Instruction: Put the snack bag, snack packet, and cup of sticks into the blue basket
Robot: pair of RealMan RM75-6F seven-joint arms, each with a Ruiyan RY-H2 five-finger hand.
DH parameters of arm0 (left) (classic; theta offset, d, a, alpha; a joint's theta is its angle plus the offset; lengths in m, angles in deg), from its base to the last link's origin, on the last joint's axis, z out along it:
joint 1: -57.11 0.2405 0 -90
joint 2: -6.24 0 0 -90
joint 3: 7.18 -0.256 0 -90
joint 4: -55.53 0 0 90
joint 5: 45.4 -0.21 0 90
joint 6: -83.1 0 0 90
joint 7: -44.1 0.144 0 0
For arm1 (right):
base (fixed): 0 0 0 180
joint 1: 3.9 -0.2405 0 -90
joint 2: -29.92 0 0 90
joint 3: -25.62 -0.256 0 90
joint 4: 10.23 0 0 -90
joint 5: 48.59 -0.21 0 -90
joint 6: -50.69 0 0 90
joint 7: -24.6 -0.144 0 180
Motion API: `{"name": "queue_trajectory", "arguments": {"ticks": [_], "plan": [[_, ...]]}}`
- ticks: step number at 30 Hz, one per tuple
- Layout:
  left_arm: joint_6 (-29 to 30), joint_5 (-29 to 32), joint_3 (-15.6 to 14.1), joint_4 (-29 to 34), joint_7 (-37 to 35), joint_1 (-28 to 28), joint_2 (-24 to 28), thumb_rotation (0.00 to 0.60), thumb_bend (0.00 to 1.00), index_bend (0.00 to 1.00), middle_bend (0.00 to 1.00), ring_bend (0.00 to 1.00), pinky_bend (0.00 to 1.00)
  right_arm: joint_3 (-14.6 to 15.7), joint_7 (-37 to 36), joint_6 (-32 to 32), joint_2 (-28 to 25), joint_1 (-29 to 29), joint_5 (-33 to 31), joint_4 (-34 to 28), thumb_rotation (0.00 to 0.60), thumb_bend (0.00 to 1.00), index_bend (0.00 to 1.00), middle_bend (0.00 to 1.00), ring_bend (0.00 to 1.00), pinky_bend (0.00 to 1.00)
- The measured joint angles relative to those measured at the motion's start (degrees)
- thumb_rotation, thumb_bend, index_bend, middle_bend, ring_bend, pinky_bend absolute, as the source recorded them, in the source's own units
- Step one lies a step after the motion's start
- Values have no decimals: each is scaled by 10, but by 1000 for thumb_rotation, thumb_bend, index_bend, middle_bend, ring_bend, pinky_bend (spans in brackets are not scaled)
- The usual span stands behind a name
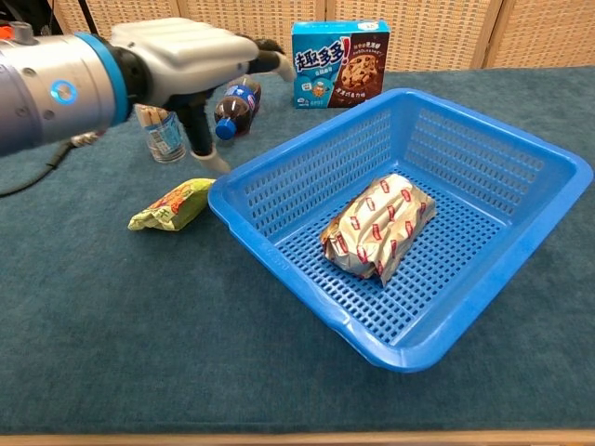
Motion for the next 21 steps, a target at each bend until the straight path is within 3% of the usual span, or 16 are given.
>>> {"name": "queue_trajectory", "arguments": {"ticks": [9, 15, 21], "plan": [[-42, 90, -44, 20, -22, 6, 134, 600, 74, 0, 0, 0, 137, 2, 24, 6, 7, -1, 4, -5, 600, 131, 90, 0, 0, 0], [-62, 89, -82, 6, -58, 14, 142, 600, 76, 0, 0, 0, 137, 3, 35, 10, 11, -2, 5, -8, 600, 131, 90, 0, 0, 0], [-68, 68, -100, -31, -77, 15, 113, 600, 80, 0, 0, 0, 137, 2, 35, 12, 12, -3, 2, -8, 600, 131, 90, 0, 0, 0]]}}
